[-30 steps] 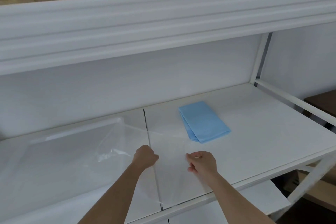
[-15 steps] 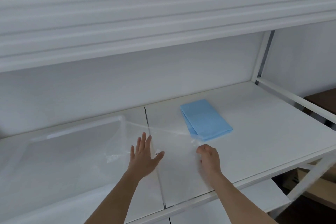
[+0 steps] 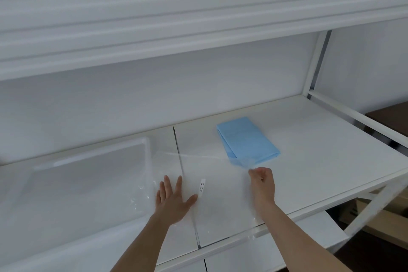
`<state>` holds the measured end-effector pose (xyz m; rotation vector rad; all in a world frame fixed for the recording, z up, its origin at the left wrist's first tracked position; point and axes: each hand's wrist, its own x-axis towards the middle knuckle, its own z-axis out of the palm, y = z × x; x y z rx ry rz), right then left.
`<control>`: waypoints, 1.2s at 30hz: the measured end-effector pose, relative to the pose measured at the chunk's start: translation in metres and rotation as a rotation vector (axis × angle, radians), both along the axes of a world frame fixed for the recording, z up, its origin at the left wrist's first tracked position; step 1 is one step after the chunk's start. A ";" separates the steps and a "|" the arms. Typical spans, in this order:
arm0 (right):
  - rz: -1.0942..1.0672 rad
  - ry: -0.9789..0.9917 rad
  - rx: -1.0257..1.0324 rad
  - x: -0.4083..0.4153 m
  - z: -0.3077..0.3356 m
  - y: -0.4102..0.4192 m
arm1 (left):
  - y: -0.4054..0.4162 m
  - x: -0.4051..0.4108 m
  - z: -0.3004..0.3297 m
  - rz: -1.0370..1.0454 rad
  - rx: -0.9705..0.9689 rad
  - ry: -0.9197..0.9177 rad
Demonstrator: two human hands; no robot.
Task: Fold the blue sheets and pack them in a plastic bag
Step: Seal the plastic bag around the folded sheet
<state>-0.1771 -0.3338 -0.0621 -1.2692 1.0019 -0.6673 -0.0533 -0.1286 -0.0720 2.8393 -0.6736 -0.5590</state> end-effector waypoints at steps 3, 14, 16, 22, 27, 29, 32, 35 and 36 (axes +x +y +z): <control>0.039 0.119 0.034 0.003 0.006 -0.009 | -0.001 -0.002 0.003 -0.044 -0.014 -0.020; 0.320 0.178 0.077 -0.007 0.012 -0.020 | -0.043 -0.020 0.020 -0.247 -0.140 -0.088; 0.403 0.175 0.074 -0.011 0.010 -0.021 | -0.056 -0.022 0.028 -0.304 -0.178 -0.133; 0.542 0.027 0.210 -0.026 0.012 -0.027 | -0.099 -0.033 0.056 -0.477 -0.298 -0.155; 0.508 0.031 0.221 -0.034 0.011 -0.030 | -0.122 -0.044 0.068 -0.446 -0.427 0.031; 0.461 0.034 0.218 -0.034 0.011 -0.029 | -0.125 -0.046 0.071 -0.424 -0.446 0.032; 0.476 0.023 0.229 -0.035 0.018 -0.028 | -0.130 -0.045 0.079 -0.412 -0.451 -0.041; 0.507 0.004 0.225 -0.036 0.026 -0.027 | -0.133 -0.040 0.085 -0.392 -0.493 -0.140; 0.504 -0.008 0.219 -0.036 0.028 -0.027 | -0.134 -0.038 0.087 -0.384 -0.513 -0.158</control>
